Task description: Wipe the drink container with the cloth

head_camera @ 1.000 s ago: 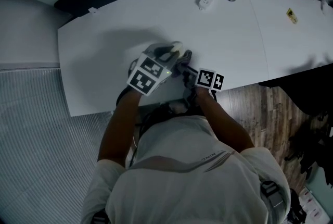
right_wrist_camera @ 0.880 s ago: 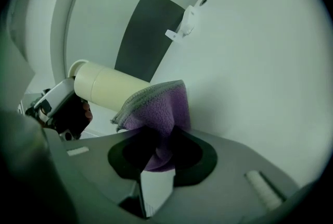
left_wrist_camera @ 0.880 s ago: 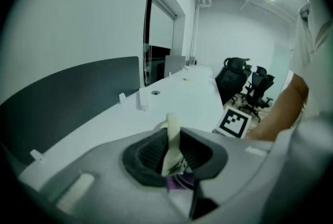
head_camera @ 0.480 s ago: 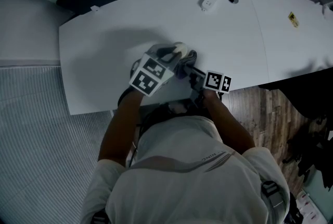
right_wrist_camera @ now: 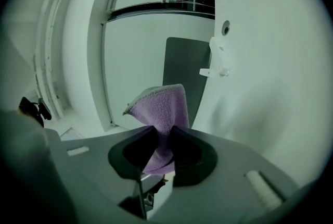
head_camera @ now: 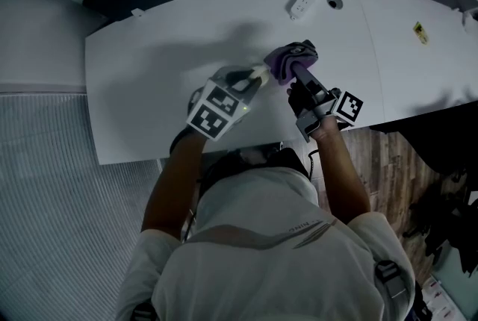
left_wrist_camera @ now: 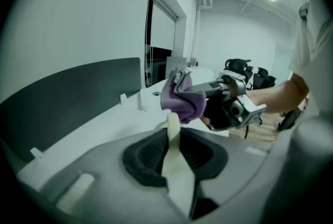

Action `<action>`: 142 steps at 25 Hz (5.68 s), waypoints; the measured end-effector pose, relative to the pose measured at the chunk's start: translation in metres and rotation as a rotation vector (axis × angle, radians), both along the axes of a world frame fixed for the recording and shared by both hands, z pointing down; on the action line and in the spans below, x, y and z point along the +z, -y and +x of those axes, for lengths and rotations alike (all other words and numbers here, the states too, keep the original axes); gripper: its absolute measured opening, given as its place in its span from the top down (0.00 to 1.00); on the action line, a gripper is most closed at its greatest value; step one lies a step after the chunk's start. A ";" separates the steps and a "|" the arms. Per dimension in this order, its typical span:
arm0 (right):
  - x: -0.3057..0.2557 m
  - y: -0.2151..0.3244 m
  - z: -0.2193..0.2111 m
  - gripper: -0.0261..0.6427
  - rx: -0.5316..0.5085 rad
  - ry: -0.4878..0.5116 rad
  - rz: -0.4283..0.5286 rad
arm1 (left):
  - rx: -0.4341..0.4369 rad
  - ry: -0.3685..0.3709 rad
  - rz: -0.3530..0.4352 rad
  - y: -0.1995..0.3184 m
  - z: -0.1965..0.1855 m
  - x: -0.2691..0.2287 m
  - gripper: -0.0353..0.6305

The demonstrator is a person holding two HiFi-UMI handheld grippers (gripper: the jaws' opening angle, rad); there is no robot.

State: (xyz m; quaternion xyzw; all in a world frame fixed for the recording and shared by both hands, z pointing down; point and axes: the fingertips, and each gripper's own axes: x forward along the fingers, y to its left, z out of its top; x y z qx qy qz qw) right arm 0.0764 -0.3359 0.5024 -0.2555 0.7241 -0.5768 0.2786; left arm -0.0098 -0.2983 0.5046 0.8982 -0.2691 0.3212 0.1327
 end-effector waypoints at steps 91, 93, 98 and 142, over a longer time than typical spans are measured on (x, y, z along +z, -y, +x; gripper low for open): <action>0.097 0.062 -0.088 0.83 -0.710 -0.756 0.084 | -0.029 -0.079 0.097 0.002 -0.003 -0.003 0.83; 0.082 0.059 -0.074 0.83 -0.619 -0.768 0.112 | -0.025 -0.089 0.099 -0.002 -0.004 -0.004 0.79; 0.045 0.043 -0.028 0.83 -0.344 -0.829 0.166 | -0.026 -0.140 0.140 -0.006 -0.003 -0.024 0.75; -0.223 -0.125 0.026 0.84 0.325 -0.942 0.665 | -0.283 -0.479 0.610 -0.095 -0.095 -0.239 0.94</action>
